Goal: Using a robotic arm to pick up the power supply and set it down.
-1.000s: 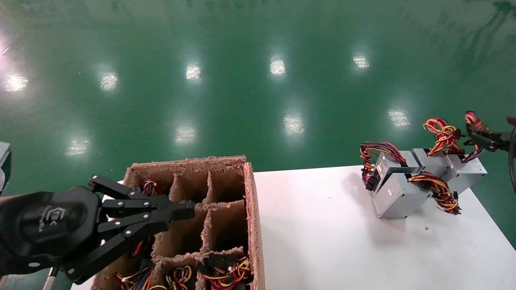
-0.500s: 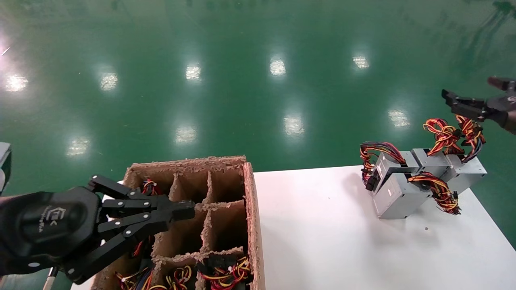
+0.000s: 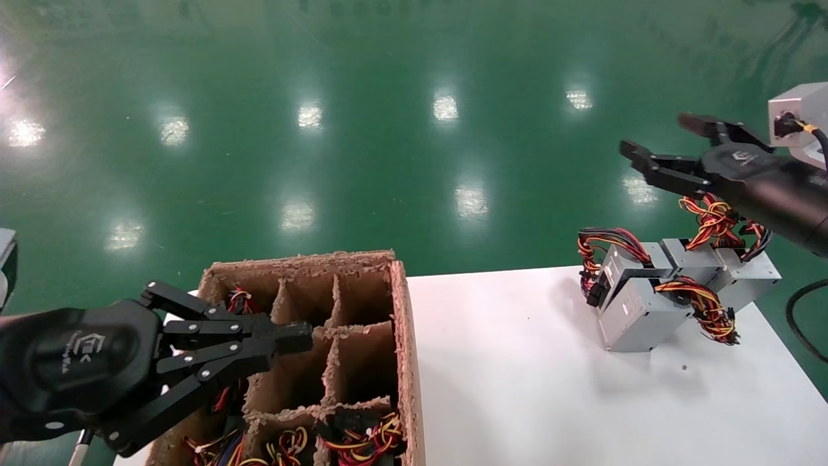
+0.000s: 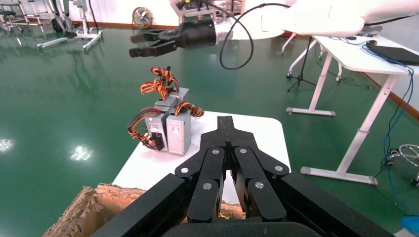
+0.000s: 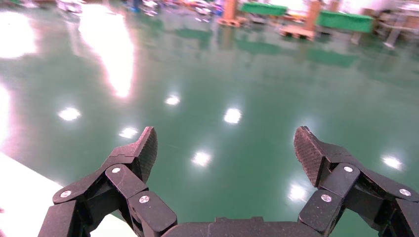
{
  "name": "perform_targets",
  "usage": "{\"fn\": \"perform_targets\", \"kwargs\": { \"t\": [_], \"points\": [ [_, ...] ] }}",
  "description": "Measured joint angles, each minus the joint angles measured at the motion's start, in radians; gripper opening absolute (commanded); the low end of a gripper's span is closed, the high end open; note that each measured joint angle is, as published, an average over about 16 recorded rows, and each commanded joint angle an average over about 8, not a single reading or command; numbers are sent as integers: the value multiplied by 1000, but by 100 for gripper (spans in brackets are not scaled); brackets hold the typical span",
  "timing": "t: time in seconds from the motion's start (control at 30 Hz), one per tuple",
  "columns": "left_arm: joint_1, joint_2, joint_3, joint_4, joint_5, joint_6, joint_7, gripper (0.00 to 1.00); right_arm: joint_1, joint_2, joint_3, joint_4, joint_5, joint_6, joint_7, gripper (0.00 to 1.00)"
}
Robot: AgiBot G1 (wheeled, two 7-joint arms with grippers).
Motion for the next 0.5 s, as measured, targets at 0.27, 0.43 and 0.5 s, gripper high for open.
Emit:
{"fn": "perform_targets", "kwargs": {
  "t": [0.27,0.43,0.5],
  "points": [
    [0,0,0,0,0,0,0,100,-68,24,73,160,-37,-98,92,100],
    [0,0,0,0,0,0,0,100,-110,39,119,261,-60,-160,151,100],
    [0,0,0,0,0,0,0,100,-127,45,138,301,-69,-185,174,100]
  ]
}}
